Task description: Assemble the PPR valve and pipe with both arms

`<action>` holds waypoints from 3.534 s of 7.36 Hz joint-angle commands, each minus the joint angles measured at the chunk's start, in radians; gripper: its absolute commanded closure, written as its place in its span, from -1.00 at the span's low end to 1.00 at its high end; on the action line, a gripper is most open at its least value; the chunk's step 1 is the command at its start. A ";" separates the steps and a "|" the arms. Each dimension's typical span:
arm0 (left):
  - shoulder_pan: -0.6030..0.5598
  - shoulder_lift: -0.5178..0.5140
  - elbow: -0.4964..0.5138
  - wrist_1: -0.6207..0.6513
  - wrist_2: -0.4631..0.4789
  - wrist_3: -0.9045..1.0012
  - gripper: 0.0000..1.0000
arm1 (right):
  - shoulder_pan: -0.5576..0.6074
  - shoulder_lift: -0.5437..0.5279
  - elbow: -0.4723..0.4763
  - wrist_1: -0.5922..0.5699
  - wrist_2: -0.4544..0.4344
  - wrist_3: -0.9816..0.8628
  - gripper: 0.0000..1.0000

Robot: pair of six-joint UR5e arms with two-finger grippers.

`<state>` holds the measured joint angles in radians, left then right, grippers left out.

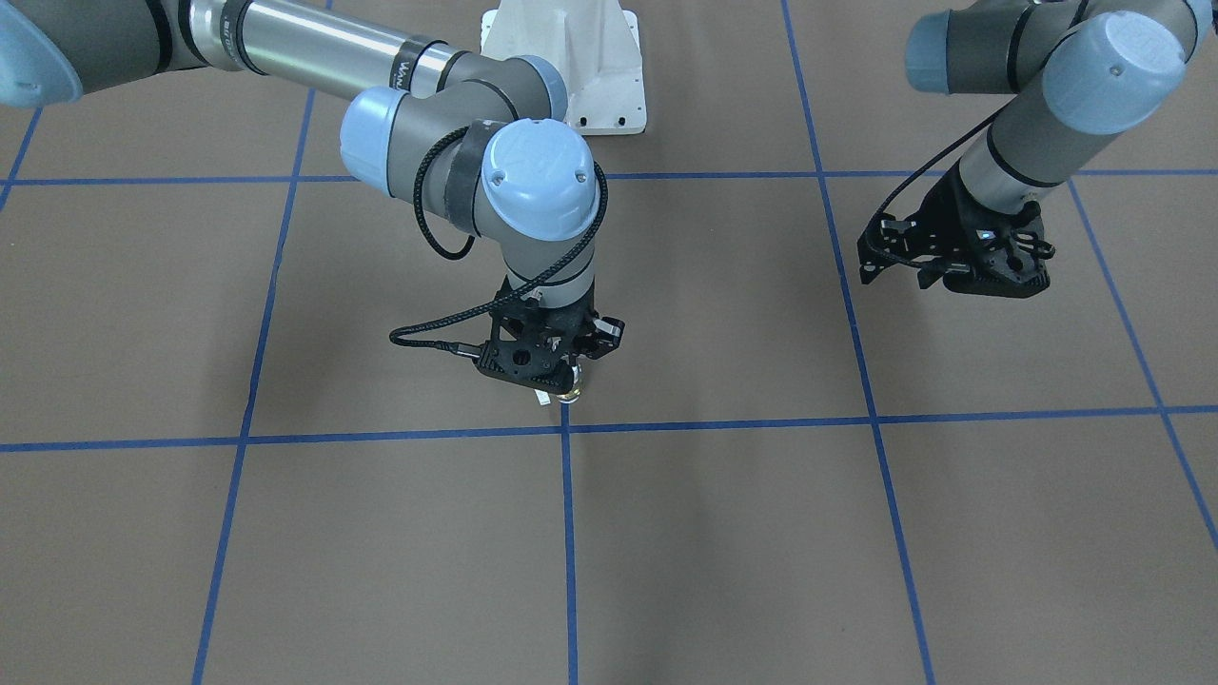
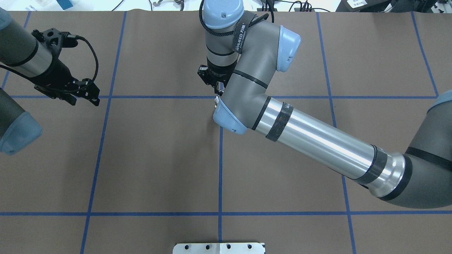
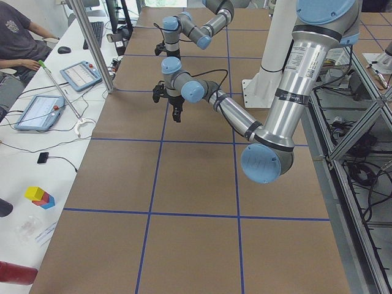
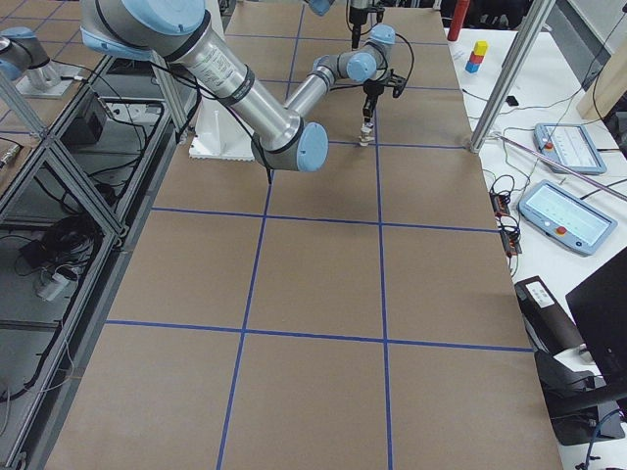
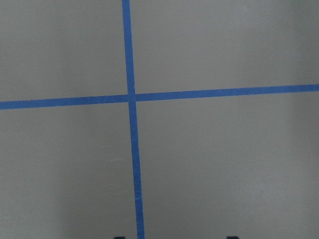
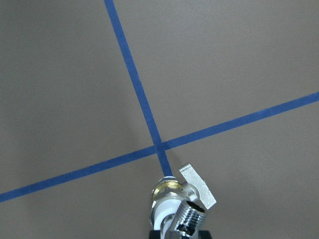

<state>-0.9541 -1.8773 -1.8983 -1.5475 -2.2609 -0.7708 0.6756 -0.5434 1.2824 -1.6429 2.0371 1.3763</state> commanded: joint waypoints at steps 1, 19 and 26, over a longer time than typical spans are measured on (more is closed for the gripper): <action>0.000 0.000 -0.002 0.001 0.000 -0.002 -0.48 | -0.001 -0.003 0.000 0.018 -0.002 0.004 0.03; -0.555 0.313 0.154 -0.003 -0.204 0.895 -0.99 | 0.723 -0.967 0.505 -0.011 0.250 -1.268 -0.99; -0.578 0.237 0.194 0.010 -0.088 0.786 -0.99 | 0.806 -1.030 0.469 -0.006 0.314 -1.301 -0.99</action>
<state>-1.5329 -1.6362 -1.7047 -1.5391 -2.3623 0.0172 1.4805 -1.5706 1.7533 -1.6492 2.3520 0.0742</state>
